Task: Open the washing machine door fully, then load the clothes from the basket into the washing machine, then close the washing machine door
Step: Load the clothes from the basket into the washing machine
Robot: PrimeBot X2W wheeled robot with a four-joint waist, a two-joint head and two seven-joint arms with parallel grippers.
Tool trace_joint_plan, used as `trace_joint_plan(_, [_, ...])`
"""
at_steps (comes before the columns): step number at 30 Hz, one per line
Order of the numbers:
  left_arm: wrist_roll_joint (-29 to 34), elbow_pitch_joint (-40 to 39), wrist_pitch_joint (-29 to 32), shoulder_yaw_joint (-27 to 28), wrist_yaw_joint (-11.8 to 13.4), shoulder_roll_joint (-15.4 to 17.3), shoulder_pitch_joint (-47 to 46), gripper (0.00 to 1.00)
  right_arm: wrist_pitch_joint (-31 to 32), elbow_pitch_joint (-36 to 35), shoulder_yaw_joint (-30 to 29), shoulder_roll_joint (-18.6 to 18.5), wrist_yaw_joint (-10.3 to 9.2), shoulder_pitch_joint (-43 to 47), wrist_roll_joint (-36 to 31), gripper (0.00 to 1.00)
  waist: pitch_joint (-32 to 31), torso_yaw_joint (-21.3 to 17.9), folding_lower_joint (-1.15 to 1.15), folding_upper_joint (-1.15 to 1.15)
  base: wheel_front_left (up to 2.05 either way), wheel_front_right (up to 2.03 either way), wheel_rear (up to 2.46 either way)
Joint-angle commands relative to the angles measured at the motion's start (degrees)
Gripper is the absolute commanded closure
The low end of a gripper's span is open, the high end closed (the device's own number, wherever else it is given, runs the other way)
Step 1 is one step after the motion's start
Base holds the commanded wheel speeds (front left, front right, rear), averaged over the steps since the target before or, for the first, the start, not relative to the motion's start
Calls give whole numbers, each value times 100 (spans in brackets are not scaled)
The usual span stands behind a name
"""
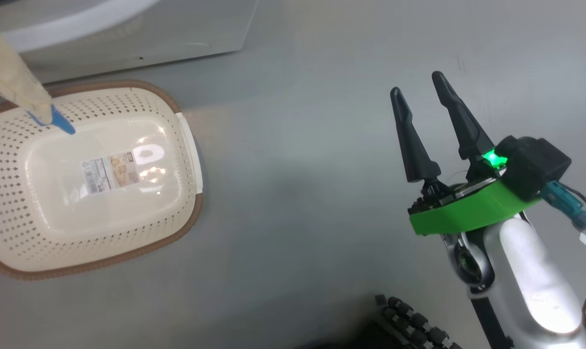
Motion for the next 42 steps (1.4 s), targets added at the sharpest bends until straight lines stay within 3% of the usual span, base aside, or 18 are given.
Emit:
trace_joint_plan(1, [-27,-297,-129,136,79,204,122,0,-39,-138,39,-30,24,238,-72,0,-195,131,1,0,0,0,0])
trace_joint_plan(10, [-105,-1579,-515,73,370,-181,1819,0,-39,-82,-181,-30,24,490,-300,0,-862,395,1,0,0,0,0])
trace_joint_plan(18, [-111,-2986,-584,118,904,-472,3705,0,-38,57,-294,-30,24,781,-558,0,-1498,637,1,0,0,0,0])
trace_joint_plan(22, [-110,-3448,-592,-16,985,-656,4469,0,41,86,-362,-30,24,961,-674,0,-1821,862,1,0,0,0,0])
trace_joint_plan(28, [-62,-3797,-598,-218,1079,-891,5242,0,252,-49,-590,-30,24,1332,-742,0,-2265,1235,1,0,0,0,0])
trace_joint_plan(42, [52,-3976,-601,-310,1116,-1107,6158,0,637,-338,-531,-30,24,1877,-757,0,-3077,1451,1,0,0,0,0])
